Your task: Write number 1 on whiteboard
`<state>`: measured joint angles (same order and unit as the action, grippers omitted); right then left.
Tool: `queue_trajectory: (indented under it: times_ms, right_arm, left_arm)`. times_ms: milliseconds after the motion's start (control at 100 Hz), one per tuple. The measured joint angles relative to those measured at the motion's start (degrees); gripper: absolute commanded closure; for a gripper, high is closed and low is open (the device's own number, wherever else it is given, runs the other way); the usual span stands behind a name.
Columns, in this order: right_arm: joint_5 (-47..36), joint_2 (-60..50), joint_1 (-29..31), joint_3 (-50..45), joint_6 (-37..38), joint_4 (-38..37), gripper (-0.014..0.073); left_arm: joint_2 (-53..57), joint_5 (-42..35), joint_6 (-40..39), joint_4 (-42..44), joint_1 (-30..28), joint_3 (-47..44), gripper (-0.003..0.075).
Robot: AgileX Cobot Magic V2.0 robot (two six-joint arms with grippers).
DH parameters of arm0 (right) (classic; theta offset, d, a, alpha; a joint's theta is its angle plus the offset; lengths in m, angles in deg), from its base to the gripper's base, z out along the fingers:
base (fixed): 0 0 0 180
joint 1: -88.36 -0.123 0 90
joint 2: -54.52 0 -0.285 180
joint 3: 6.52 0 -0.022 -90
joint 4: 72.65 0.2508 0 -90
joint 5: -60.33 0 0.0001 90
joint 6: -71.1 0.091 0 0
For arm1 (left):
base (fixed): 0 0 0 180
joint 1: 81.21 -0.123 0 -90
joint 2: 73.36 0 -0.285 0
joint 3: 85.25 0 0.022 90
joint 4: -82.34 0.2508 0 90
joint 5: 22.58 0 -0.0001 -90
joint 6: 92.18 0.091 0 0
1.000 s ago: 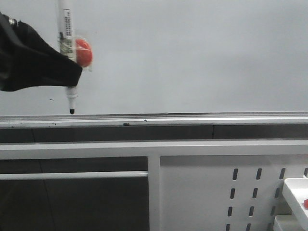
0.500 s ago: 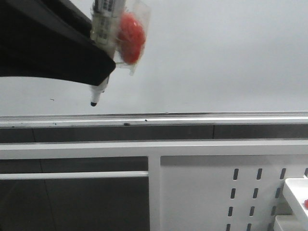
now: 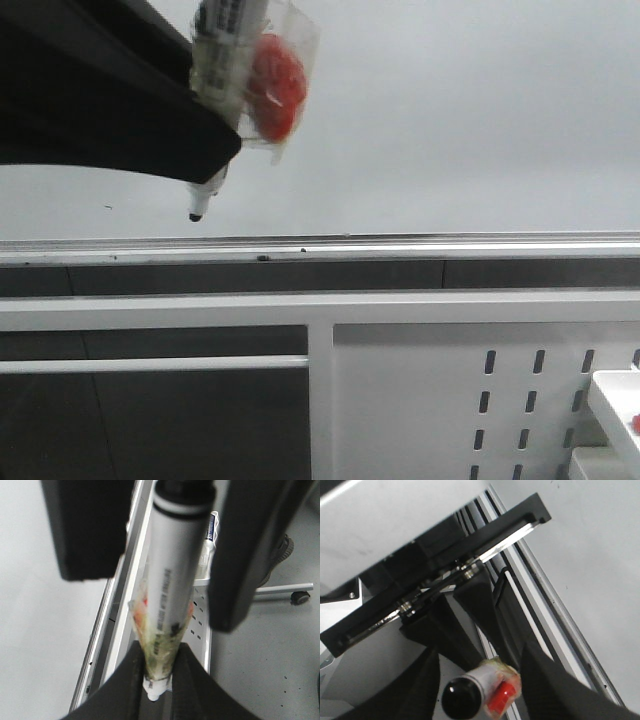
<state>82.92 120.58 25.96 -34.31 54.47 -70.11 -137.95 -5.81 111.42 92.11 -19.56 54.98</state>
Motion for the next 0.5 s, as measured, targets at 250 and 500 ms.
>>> queue_trajectory:
  times_ms: [250,500]
  right_arm:
    - [0.09,0.40,0.00,0.00,0.00,0.00,0.0370]
    - [2.48,0.63,0.00,0.00,-0.97,-1.37,0.0666]
  left_arm:
    - [0.00,0.00,0.00,0.42,0.00,0.00,0.0740]
    - [0.00,2.00,-0.70,0.00,0.00,0.00,0.0740]
